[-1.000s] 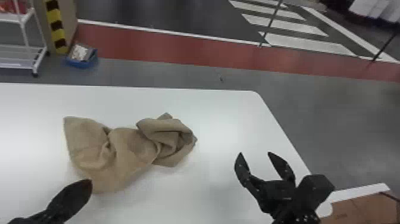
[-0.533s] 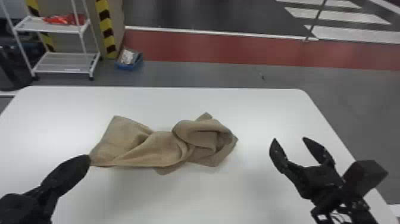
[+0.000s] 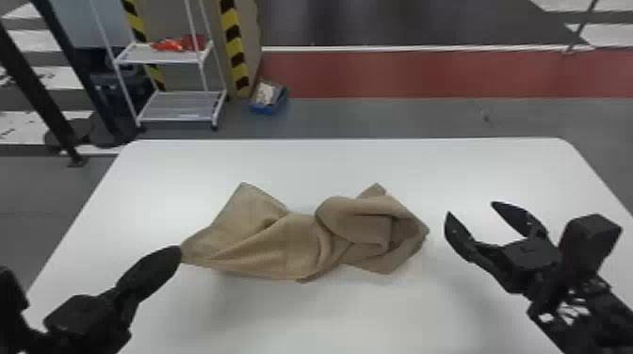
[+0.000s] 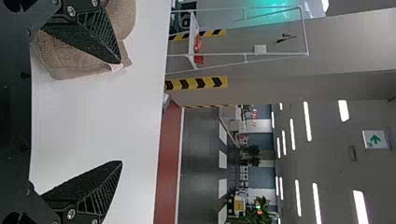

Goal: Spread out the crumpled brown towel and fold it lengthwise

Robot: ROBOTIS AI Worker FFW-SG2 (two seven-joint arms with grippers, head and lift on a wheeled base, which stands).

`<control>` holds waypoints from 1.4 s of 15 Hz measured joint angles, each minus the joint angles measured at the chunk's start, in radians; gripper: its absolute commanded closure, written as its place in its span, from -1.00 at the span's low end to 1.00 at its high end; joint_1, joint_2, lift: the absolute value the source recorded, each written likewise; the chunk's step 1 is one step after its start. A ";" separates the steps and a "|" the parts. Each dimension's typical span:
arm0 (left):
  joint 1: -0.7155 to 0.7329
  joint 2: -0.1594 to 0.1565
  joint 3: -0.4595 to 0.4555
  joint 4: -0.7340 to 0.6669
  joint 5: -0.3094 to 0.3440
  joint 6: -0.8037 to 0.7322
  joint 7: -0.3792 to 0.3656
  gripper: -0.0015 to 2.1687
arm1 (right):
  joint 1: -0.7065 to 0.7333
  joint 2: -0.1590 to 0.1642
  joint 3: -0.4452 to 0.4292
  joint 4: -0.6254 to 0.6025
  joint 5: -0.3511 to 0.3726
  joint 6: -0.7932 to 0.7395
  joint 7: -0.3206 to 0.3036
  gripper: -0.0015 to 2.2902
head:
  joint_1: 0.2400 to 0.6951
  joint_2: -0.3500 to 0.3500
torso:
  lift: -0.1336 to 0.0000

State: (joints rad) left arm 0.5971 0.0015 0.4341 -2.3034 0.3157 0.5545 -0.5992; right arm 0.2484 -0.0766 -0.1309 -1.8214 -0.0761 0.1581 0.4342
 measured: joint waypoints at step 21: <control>0.007 0.000 0.039 0.007 0.013 -0.003 -0.034 0.27 | -0.065 -0.003 0.127 -0.122 0.232 0.087 0.023 0.24 | 1.00 0.49 | -0.85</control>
State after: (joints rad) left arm 0.6040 0.0015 0.4727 -2.2965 0.3282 0.5516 -0.6328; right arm 0.1831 -0.0800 -0.0039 -1.9435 0.1556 0.2448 0.4567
